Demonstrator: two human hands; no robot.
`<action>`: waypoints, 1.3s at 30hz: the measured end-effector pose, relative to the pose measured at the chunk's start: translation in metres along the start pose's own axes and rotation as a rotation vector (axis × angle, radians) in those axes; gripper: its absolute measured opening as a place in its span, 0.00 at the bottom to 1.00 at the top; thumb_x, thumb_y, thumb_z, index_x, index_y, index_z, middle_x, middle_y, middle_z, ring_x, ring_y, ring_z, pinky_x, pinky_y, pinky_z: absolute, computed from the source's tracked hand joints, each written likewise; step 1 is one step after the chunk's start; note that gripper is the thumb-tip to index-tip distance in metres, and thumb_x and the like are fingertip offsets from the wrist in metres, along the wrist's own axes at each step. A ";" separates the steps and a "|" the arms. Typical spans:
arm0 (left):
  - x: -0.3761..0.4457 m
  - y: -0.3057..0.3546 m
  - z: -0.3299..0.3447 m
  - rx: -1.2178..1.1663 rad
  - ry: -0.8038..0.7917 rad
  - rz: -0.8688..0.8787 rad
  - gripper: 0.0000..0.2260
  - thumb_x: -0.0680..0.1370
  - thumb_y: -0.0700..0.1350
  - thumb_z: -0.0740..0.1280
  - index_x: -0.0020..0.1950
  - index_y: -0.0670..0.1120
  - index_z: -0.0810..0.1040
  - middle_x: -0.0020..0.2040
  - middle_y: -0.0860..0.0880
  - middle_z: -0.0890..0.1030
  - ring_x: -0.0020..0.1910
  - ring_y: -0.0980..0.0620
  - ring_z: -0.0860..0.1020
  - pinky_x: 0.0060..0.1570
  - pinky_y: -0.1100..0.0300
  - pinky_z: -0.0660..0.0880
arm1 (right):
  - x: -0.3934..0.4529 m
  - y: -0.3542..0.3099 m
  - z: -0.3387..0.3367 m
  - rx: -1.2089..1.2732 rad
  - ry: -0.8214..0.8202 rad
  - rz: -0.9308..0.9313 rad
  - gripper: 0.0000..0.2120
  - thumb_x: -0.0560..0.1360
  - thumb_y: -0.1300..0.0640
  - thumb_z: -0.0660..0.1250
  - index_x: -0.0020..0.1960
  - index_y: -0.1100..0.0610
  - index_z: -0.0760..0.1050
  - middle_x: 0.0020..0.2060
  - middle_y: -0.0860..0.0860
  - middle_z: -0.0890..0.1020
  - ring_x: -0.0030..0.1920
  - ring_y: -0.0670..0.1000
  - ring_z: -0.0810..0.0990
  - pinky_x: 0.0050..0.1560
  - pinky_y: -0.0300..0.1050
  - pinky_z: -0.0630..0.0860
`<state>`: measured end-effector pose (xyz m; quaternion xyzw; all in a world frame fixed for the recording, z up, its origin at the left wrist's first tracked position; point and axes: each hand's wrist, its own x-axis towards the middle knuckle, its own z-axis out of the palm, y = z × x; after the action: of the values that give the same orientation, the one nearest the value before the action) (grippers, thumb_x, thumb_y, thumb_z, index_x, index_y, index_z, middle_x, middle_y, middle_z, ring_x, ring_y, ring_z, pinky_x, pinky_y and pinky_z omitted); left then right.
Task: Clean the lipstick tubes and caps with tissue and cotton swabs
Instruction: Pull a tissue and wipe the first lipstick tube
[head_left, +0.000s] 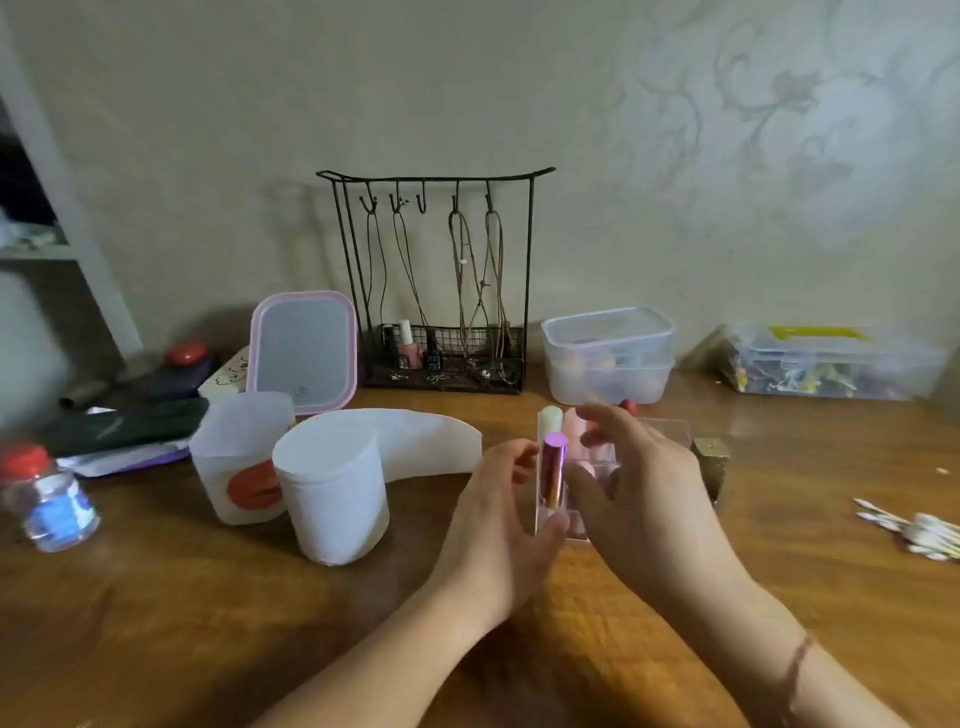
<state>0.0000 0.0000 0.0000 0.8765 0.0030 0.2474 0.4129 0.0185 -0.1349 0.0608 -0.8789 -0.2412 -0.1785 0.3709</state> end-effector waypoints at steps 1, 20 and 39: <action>0.000 -0.001 0.000 -0.026 0.001 0.012 0.21 0.73 0.54 0.70 0.64 0.59 0.68 0.58 0.61 0.74 0.56 0.62 0.74 0.56 0.60 0.76 | 0.001 -0.001 0.004 0.008 -0.013 0.015 0.20 0.76 0.55 0.70 0.67 0.49 0.73 0.56 0.47 0.81 0.45 0.44 0.76 0.45 0.36 0.70; -0.005 0.019 -0.020 -0.068 0.094 0.250 0.16 0.76 0.57 0.67 0.60 0.52 0.77 0.51 0.60 0.81 0.51 0.61 0.78 0.46 0.67 0.77 | -0.008 0.001 -0.007 0.814 0.200 0.096 0.06 0.75 0.62 0.69 0.50 0.54 0.80 0.35 0.51 0.86 0.26 0.51 0.80 0.26 0.44 0.77; -0.007 0.019 -0.028 0.116 -0.046 0.256 0.18 0.77 0.63 0.60 0.64 0.59 0.70 0.50 0.61 0.83 0.46 0.61 0.81 0.42 0.63 0.80 | -0.010 0.012 0.002 0.779 0.051 0.127 0.05 0.74 0.61 0.68 0.46 0.53 0.81 0.38 0.52 0.86 0.38 0.52 0.85 0.41 0.48 0.83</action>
<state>-0.0227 0.0060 0.0261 0.8976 -0.1041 0.2774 0.3264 0.0172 -0.1440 0.0481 -0.6809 -0.2265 -0.0723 0.6927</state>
